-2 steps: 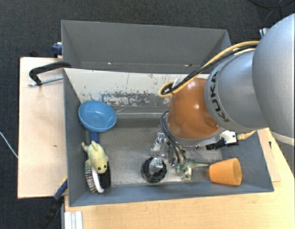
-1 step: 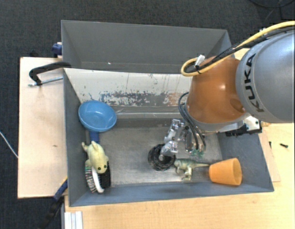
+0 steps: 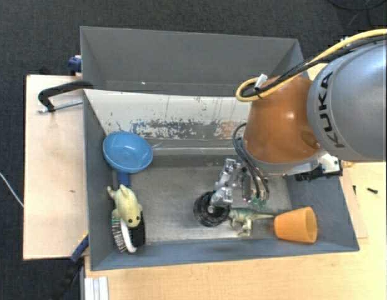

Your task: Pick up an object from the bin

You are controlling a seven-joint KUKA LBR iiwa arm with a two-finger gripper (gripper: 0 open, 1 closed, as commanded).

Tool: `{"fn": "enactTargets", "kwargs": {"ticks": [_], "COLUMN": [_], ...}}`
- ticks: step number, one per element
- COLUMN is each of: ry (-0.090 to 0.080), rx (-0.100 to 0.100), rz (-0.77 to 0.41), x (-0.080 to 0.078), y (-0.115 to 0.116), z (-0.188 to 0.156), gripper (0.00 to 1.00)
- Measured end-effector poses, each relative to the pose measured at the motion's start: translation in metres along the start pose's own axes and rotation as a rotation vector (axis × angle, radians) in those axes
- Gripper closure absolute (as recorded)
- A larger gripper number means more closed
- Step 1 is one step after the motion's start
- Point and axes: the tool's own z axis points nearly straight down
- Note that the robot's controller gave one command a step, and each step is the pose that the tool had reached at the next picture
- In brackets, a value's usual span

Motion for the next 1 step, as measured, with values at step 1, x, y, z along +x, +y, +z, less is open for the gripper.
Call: {"fn": "enactTargets", "kwargs": {"ticks": [1], "ry": [0.000], "rx": [0.000], "rz": [0.000], "x": [0.0000], "y": [0.0000], "z": [0.0000], "gripper": [1.00]}}
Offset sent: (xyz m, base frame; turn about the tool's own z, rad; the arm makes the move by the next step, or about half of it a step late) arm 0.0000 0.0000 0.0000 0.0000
